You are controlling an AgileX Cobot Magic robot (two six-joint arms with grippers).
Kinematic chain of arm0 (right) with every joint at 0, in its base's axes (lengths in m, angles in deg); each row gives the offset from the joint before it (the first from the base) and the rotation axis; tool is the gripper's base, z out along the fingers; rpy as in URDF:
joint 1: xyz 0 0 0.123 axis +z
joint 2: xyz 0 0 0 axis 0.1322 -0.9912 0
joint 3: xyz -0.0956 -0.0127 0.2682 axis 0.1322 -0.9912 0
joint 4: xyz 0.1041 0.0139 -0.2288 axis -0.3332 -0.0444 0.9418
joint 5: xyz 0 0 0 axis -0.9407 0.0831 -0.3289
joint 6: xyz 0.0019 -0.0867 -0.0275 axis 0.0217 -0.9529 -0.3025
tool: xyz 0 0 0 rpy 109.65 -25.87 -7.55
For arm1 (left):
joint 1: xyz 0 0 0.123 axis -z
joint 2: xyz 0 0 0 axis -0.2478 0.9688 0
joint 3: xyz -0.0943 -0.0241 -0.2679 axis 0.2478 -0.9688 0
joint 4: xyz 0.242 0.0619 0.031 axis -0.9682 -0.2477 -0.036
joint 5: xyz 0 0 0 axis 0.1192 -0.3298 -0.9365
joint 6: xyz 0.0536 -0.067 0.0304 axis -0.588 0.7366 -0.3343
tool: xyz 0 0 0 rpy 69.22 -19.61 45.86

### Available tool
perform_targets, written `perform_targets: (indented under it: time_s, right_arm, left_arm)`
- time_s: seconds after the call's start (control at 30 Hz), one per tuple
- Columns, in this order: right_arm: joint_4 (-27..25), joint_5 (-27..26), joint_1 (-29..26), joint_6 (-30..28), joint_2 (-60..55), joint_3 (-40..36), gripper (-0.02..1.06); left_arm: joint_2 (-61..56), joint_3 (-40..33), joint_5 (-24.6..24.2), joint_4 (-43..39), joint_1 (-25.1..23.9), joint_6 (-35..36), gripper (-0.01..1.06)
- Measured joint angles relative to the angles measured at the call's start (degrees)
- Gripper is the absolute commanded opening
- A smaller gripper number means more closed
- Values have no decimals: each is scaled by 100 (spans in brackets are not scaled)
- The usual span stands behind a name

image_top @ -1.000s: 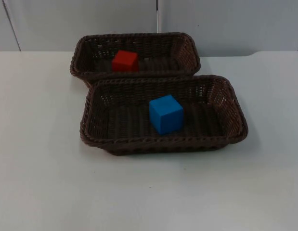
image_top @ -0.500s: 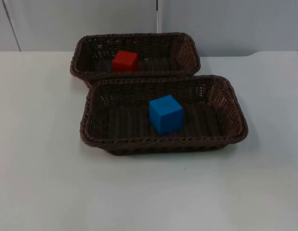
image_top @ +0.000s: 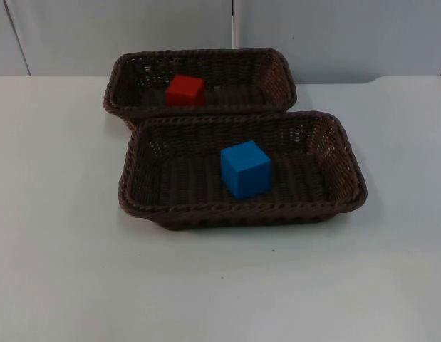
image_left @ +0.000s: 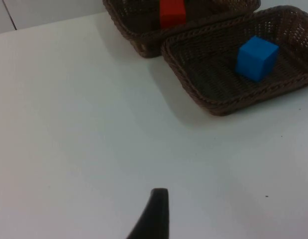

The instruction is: Pick up one cube with the left hand and place it into the upper basket. Pick up one cube with the right hand and place it into the lower basket.

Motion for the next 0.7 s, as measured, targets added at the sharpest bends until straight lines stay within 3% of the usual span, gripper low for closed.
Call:
perform_targets:
  time_s: [0.3, 0.7]
  right_arm:
    - [-11, 1197, 0, 46, 917, 0, 72]
    - [-270, 1638, 0, 46, 1590, -291, 72]
  left_arm:
    - [0, 0, 0, 0, 0, 0, 83]
    - [0, 0, 0, 0, 0, 0, 83]
